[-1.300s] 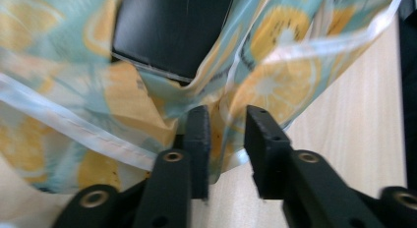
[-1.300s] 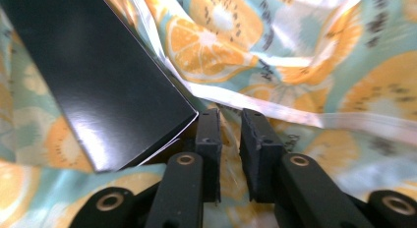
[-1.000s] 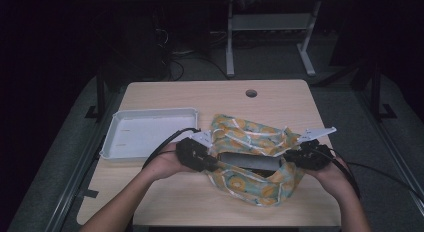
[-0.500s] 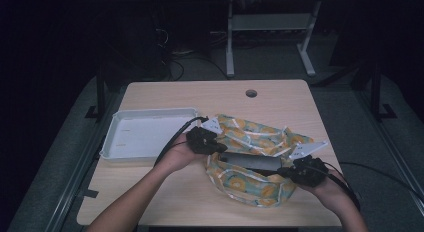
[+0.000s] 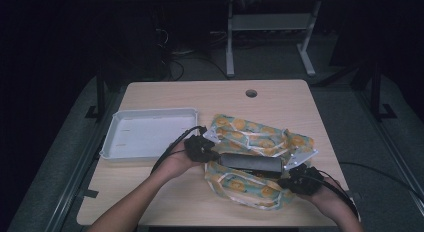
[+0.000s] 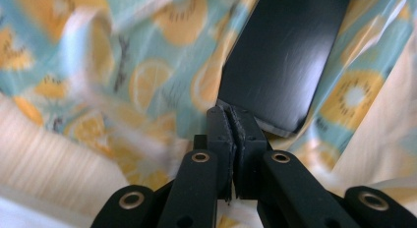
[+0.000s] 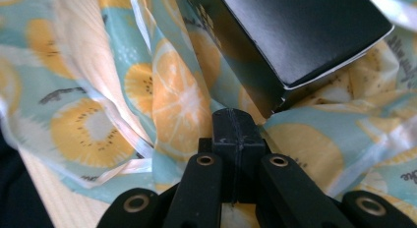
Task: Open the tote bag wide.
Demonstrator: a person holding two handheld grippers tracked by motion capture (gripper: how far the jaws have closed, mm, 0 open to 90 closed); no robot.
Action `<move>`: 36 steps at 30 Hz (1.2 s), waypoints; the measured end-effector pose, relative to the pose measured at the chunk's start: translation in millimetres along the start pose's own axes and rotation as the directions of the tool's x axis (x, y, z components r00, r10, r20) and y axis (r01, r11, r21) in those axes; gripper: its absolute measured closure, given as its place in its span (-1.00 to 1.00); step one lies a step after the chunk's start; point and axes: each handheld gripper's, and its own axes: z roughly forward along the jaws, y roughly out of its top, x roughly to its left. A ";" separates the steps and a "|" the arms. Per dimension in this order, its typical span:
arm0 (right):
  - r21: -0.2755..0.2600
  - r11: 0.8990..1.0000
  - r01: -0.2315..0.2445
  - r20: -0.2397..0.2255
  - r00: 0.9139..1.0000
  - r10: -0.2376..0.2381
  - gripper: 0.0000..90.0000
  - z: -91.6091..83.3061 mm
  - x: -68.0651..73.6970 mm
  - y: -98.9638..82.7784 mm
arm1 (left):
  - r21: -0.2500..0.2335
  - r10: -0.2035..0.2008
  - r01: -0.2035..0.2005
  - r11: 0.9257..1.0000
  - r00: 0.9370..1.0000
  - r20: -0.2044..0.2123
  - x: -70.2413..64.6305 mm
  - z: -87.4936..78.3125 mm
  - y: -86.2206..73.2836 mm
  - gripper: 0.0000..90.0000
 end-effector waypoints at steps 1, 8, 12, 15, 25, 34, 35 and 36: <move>0.002 1.000 -0.004 0.003 1.000 0.004 0.99 1.3 -0.7 -0.5 | 0.009 0.000 0.000 1.000 1.000 0.007 0.7 1.6 -1.0 0.95; 0.021 1.000 -0.011 0.021 1.000 0.010 0.99 5.7 -5.1 -4.2 | 0.091 0.029 -0.026 0.996 0.999 -0.035 -0.7 23.6 -1.5 0.96; 0.032 0.999 -0.024 0.019 1.000 0.023 0.99 8.5 -7.9 -7.8 | 0.125 0.043 -0.034 0.992 0.997 -0.065 -0.5 29.7 -4.1 0.98; 0.034 0.999 -0.028 0.014 1.000 0.027 0.99 7.8 -8.7 -8.5 | 0.129 0.043 -0.032 0.991 0.996 -0.084 3.8 30.5 -5.7 1.00; 0.066 0.998 0.003 -0.048 0.999 0.000 1.00 7.5 -2.7 -9.1 | 0.149 0.048 -0.026 0.989 0.988 -0.147 18.1 33.0 -1.8 1.00; 0.045 0.999 0.020 -0.049 0.999 -0.018 0.99 3.6 2.8 -6.1 | 0.084 0.034 -0.024 0.996 0.992 -0.122 16.0 20.3 2.9 1.00; 0.038 0.999 0.021 -0.048 0.999 -0.019 0.99 1.4 4.0 -5.0 | 0.078 0.035 -0.025 0.997 0.992 -0.122 15.8 18.8 3.2 1.00; 0.031 0.999 0.024 -0.046 0.999 -0.023 0.99 0.1 4.6 -4.4 | 0.071 0.035 -0.026 0.997 0.992 -0.123 15.0 16.5 3.6 0.97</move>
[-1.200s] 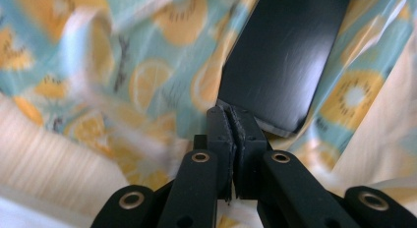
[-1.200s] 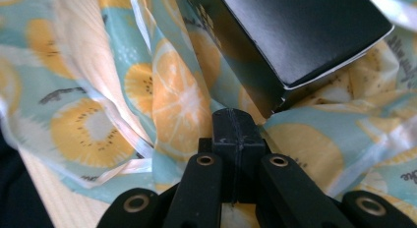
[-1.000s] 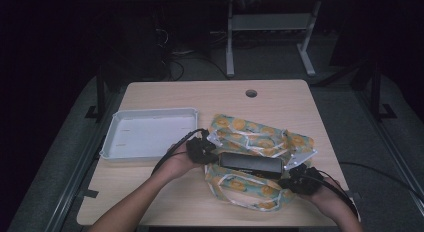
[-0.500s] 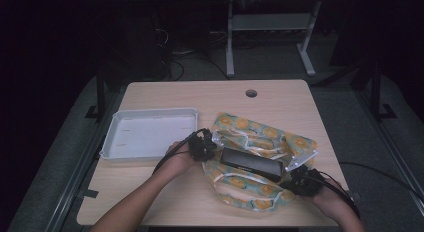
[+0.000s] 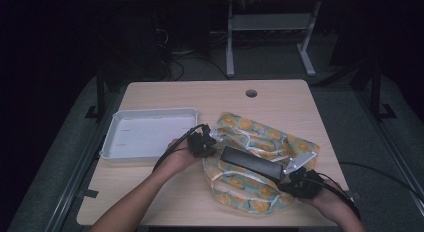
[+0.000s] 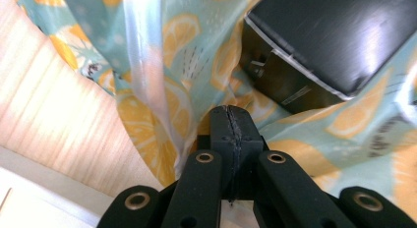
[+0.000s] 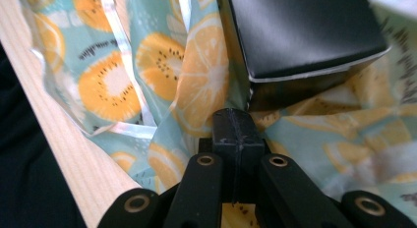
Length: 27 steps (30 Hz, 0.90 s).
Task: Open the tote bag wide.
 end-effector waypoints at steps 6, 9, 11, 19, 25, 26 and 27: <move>-0.051 0.998 0.021 0.013 1.000 -0.021 0.89 -14.3 2.5 2.1 | -0.046 0.014 -0.013 0.999 1.000 0.024 -6.5 -14.3 1.6 0.89; -0.065 0.998 0.016 0.021 1.000 -0.015 0.88 -19.9 3.8 1.7 | -0.050 0.028 -0.026 0.998 0.998 0.052 -11.4 -18.8 1.7 0.87; -0.075 0.997 0.025 0.014 1.000 -0.024 0.89 -21.6 4.3 1.2 | -0.042 0.037 -0.034 0.999 0.997 0.075 -15.5 -18.8 0.9 0.87; -0.058 0.994 0.088 -0.059 0.994 -0.092 0.97 -13.9 18.5 2.4 | 0.067 0.064 -0.073 0.995 0.991 0.121 -27.3 0.1 -6.7 0.87; 0.013 0.996 0.092 -0.068 0.994 -0.090 0.99 0.8 15.5 -1.5 | 0.110 0.060 -0.073 0.991 0.992 0.115 -22.6 5.3 -11.6 0.89; 0.022 0.996 0.088 -0.064 0.994 -0.086 0.99 1.8 14.2 -2.8 | 0.110 0.061 -0.073 0.991 0.992 0.114 -21.9 4.7 -11.8 0.88; 0.027 0.996 0.086 -0.057 0.995 -0.084 0.99 2.4 12.9 -3.9 | 0.103 0.057 -0.070 0.992 0.991 0.118 -21.7 3.7 -11.8 0.88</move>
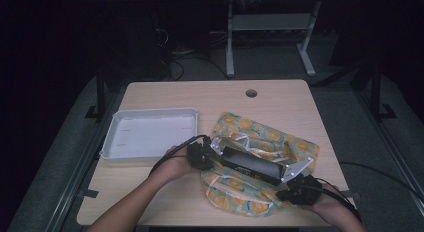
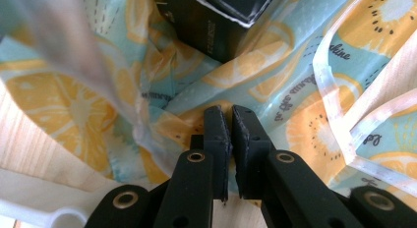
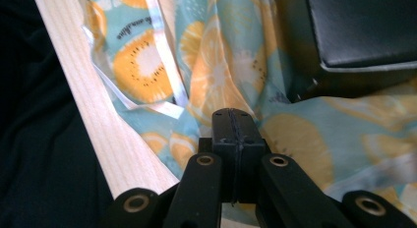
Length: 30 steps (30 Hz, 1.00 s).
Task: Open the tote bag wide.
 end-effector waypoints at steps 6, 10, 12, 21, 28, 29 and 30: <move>-0.072 0.997 -0.003 0.023 1.000 0.005 0.88 -15.1 1.5 3.2 | -0.059 0.008 -0.006 0.998 0.999 0.035 -2.1 -12.8 1.7 0.87; -0.133 0.991 -0.012 0.044 0.999 0.018 0.76 -31.2 2.4 5.6 | -0.111 0.012 -0.007 0.994 0.999 0.049 -3.8 -25.5 1.8 0.82; -0.157 0.987 -0.015 0.052 0.998 0.023 0.71 -37.1 1.6 5.6 | -0.124 0.021 -0.014 0.992 0.999 0.050 -3.3 -30.9 1.7 0.80; -0.245 0.969 -0.032 0.088 0.995 0.055 0.47 -56.8 -5.2 8.6 | -0.198 -0.015 0.031 0.980 0.997 0.078 -4.4 -46.9 -15.3 0.53; -0.243 0.970 -0.016 0.088 0.995 0.038 0.35 -53.0 -14.5 21.8 | -0.243 -0.049 0.074 0.967 0.993 0.109 -4.4 -54.6 -41.5 0.32; -0.242 0.970 -0.014 0.086 0.996 0.036 0.34 -52.7 -16.0 24.5 | -0.253 -0.055 0.083 0.964 0.992 0.115 -4.7 -56.2 -45.1 0.27; -0.247 0.969 -0.006 0.087 0.996 0.028 0.33 -52.1 -17.7 26.6 | -0.261 -0.059 0.088 0.961 0.991 0.117 -5.0 -57.5 -48.7 0.24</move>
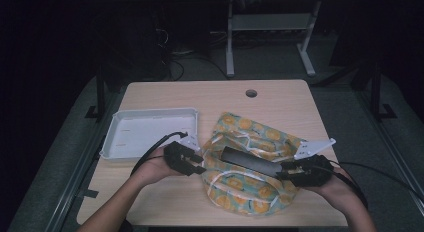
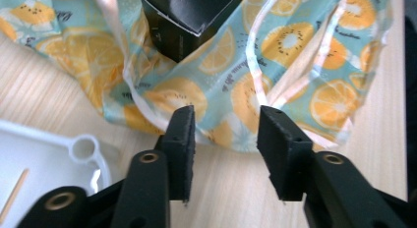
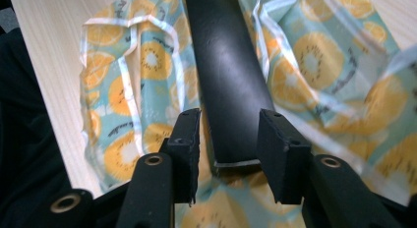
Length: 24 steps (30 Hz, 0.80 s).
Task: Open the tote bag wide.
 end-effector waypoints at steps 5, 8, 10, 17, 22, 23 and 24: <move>0.007 1.000 0.017 -0.020 1.000 -0.017 0.28 6.1 -6.4 10.2 | -0.046 -0.027 0.027 0.999 1.000 -0.004 -2.4 -9.7 -17.1 0.06; 0.014 0.999 0.037 -0.030 0.999 -0.037 0.27 11.6 -10.4 19.1 | -0.058 -0.054 0.053 0.997 0.999 -0.003 -4.6 -15.1 -29.2 0.00; 0.018 0.998 0.058 -0.035 0.998 -0.058 0.26 15.9 -13.6 26.6 | -0.065 -0.072 0.071 0.995 0.997 -0.009 -7.5 -19.2 -38.4 -0.03; 0.018 0.997 0.075 -0.067 0.995 -0.074 0.20 34.8 -18.9 40.0 | -0.059 -0.096 0.094 0.994 0.995 -0.031 -11.3 -27.3 -57.5 -0.05; 0.049 0.994 0.102 -0.078 0.992 -0.098 0.14 46.5 -19.0 41.8 | -0.052 -0.098 0.096 0.994 0.994 -0.041 -13.3 -26.0 -63.3 -0.05; 0.050 0.994 0.101 -0.075 0.992 -0.097 0.12 47.2 -19.3 41.5 | -0.051 -0.095 0.093 0.994 0.994 -0.045 -14.1 -25.8 -64.1 -0.05; 0.050 0.993 0.106 -0.070 0.992 -0.102 0.11 47.9 -20.3 40.9 | -0.049 -0.100 0.098 0.994 0.994 -0.043 -14.7 -25.4 -64.7 -0.05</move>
